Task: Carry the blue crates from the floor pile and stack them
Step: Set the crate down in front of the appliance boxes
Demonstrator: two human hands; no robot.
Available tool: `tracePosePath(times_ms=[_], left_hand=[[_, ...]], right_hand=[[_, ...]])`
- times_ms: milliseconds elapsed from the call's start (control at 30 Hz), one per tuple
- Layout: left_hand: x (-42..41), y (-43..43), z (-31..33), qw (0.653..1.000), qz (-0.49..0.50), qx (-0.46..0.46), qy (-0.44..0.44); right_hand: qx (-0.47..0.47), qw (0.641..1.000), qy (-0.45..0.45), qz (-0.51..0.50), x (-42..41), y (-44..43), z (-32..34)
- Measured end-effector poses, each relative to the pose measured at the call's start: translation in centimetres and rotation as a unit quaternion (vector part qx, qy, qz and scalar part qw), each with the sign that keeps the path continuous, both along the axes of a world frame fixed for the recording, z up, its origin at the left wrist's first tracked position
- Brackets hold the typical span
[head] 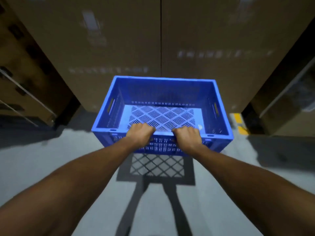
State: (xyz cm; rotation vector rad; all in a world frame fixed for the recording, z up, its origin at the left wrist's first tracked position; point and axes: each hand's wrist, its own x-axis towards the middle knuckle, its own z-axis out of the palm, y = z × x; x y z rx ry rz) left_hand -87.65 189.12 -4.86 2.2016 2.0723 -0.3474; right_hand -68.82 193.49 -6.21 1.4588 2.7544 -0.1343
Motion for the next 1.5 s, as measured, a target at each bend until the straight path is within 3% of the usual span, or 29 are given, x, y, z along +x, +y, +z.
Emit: tracePosePath(times_ms=[267,667,1500], left_hand=[[-1.3,1.0,-18.5,1.0,-0.006,-0.011,0.019],[0.9,-1.8,-33.7,0.994,-0.005,-0.11,-0.023],[0.0,-0.6,-34.7,0.998,-0.013,-0.061,0.004]], right_hand=[[-0.015,1.0,-0.024,-0.005,-1.3,0.5,-18.1],[-0.079,0.994,-0.071,-0.003,0.3,-1.9,-33.1],[-0.065,0.995,-0.066,0.03,0.2,-0.7,-34.1]])
